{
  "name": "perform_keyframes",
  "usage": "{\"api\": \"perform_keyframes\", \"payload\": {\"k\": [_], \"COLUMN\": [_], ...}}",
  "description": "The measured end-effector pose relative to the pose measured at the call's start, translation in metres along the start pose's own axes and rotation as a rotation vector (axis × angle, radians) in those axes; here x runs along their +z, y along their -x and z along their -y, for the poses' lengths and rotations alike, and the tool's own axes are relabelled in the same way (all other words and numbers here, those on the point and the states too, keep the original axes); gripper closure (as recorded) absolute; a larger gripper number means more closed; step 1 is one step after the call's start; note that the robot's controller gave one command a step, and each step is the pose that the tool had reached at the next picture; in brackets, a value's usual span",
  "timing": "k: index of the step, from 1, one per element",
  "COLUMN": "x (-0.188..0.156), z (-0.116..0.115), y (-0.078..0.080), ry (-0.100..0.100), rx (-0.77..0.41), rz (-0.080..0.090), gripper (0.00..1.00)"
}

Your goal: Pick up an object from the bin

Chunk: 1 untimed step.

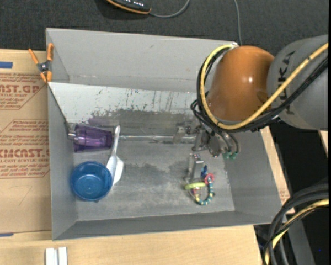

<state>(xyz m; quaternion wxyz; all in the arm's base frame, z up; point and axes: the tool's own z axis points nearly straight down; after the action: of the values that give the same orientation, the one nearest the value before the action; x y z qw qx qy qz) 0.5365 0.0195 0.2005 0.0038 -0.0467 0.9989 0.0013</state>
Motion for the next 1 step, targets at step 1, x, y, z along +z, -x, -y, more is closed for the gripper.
{"api": "perform_keyframes", "payload": {"k": [1], "x": [-0.0183], "z": [0.0463], "y": [-0.0141], "ry": [-0.001], "rx": [0.018], "rz": [0.000], "gripper": [0.00]}}
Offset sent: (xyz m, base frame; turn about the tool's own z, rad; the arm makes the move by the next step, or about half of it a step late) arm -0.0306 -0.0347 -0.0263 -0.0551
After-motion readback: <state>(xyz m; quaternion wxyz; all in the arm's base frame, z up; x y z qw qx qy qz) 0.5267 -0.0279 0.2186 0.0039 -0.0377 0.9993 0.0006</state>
